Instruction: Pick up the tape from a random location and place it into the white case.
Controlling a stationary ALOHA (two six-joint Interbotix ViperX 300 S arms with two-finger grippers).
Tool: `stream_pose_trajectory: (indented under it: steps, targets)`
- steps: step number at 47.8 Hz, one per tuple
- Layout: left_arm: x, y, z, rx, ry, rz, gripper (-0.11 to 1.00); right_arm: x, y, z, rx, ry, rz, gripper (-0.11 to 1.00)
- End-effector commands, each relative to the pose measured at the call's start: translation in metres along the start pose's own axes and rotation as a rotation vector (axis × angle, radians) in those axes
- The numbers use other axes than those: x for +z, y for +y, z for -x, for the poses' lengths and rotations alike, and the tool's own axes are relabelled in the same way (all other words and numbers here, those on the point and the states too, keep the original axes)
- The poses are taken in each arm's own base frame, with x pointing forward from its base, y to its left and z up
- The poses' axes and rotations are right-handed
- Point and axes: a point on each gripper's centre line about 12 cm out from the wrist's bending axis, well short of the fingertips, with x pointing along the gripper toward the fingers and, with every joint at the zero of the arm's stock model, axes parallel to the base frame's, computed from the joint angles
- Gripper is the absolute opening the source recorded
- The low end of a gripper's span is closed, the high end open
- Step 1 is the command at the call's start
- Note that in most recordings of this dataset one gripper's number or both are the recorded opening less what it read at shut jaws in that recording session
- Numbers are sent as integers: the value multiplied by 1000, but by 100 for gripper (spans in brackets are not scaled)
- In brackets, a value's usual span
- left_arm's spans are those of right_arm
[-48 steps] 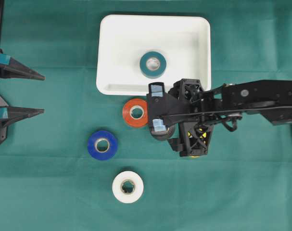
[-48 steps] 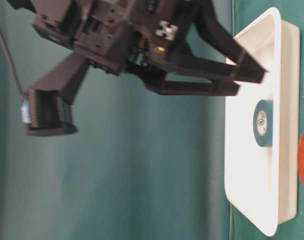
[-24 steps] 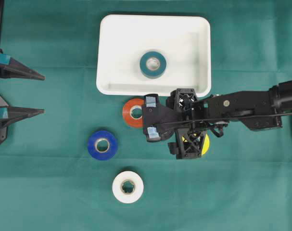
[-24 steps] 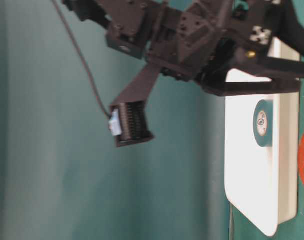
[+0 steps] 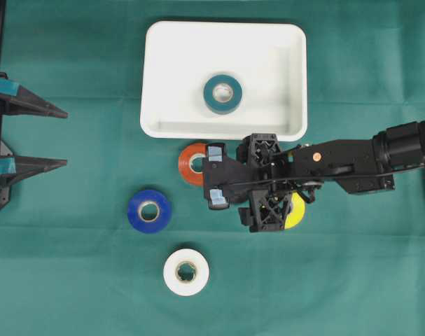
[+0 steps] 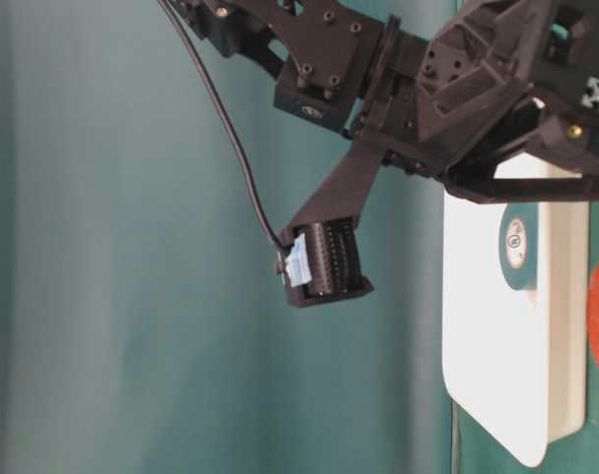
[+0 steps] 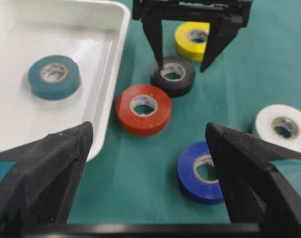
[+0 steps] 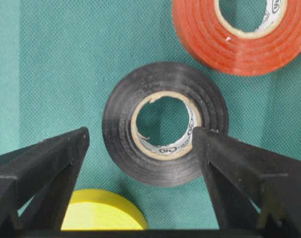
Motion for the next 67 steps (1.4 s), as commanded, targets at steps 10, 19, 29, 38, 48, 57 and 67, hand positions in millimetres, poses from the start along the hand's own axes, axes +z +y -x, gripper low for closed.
stream_pose_trajectory:
  steps: [10,19,29,38,48,57,67]
  targets:
    - [4,0,-1,-2,-8,1,91,3,5,-5,9,-24,5,92]
    - [4,0,-1,-2,-8,1,91,3,5,-6,10,-22,5,91]
    - [4,0,-1,-2,-6,1,91,3,5,-6,9,-22,7,83]
    - [4,0,-1,-2,-8,1,91,3,5,-6,4,-24,24,50]
    - [4,0,-1,-2,-8,1,91,3,5,-5,4,-26,25,27]
    - [4,0,-1,-2,-8,1,91,5,5,-4,5,-32,24,27]
    - [4,0,-1,-2,-8,1,91,8,5,0,7,-43,21,27]
